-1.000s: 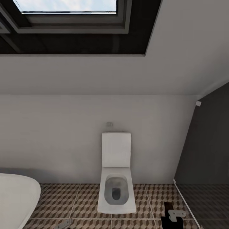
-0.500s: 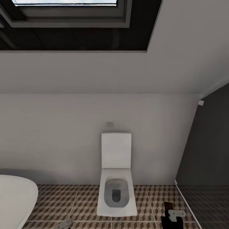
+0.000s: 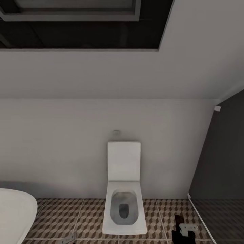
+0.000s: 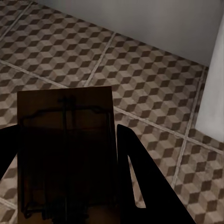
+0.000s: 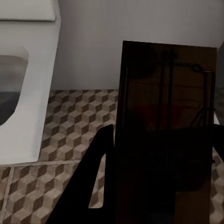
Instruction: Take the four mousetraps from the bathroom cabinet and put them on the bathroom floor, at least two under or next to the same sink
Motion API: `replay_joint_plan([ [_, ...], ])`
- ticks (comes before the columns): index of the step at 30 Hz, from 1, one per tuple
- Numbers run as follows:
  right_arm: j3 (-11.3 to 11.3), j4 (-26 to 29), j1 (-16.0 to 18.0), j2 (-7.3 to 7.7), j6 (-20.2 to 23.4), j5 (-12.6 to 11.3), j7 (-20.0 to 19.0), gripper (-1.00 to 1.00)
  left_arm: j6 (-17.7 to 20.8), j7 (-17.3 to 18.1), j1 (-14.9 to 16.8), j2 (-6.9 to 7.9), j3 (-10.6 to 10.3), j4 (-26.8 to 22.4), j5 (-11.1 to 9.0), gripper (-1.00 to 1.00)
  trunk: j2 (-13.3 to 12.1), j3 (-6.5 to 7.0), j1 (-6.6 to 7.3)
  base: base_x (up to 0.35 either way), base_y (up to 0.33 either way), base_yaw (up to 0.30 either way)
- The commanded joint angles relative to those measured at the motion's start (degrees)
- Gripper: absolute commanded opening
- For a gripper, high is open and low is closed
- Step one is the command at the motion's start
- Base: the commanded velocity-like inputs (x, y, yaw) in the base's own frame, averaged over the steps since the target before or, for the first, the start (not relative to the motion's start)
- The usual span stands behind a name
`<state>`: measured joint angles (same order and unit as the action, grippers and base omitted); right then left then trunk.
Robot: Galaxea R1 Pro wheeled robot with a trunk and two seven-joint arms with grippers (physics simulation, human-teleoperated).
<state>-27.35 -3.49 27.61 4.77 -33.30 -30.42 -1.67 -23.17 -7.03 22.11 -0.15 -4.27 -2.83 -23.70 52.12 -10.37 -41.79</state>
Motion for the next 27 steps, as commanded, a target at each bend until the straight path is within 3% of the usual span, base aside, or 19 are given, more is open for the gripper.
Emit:
replay_joint_plan([
  [1, -0.51, -0.2, 0.09, -0.03, -0.28, -0.69, -0.53, -1.0, -0.12, -0.53, 0.04, -0.02, -0.47, 0.01, -0.03, -1.0, 0.48, -0.27, -0.24, 0.048, 0.0, 0.0],
  [27, -0.6, -0.2, 0.08, -0.03, -0.36, -0.6, -0.62, -1.0, -0.15, -0.53, 0.04, -0.16, -0.47, 0.01, 0.04, -1.0, 10.91, -4.93, -5.95, 0.004, 0.0, 0.0],
])
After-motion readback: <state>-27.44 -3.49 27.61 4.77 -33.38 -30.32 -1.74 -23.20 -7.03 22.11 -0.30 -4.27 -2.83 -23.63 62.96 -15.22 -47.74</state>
